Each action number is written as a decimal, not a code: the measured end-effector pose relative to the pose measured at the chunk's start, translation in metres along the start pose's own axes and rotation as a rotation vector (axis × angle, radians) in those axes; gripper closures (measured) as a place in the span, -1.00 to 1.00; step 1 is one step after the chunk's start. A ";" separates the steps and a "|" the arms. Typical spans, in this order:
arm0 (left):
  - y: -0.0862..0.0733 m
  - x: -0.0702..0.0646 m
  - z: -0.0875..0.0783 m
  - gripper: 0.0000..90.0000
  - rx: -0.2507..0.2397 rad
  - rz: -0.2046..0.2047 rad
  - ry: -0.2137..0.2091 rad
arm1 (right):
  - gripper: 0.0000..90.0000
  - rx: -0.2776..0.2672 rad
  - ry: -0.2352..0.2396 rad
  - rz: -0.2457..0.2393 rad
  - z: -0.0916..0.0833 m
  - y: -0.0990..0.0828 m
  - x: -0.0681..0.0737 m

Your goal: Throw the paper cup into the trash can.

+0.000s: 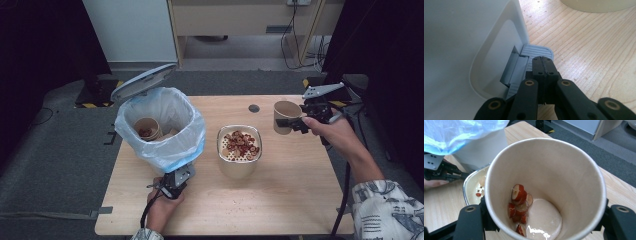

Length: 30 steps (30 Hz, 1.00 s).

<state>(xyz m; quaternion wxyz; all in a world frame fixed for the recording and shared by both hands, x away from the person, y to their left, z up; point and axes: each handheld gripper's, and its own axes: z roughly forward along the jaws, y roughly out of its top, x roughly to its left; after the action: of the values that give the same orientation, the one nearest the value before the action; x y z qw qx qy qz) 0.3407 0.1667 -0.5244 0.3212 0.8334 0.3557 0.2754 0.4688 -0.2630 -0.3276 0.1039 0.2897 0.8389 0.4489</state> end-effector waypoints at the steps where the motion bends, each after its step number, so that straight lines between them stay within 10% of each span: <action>1: 0.000 0.000 0.000 0.98 0.000 0.000 0.000 | -0.28 -0.002 0.003 -0.001 0.000 0.002 0.001; 30: 0.001 0.002 0.000 0.98 0.000 0.031 -0.009 | -0.29 -0.052 0.045 -0.023 0.032 0.053 0.032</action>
<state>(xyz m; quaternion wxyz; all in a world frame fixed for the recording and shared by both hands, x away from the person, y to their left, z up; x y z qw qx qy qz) 0.3423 0.1675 -0.5238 0.3186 0.8400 0.3411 0.2767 0.4781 -0.1992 -0.3003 0.0975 0.2669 0.8324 0.4758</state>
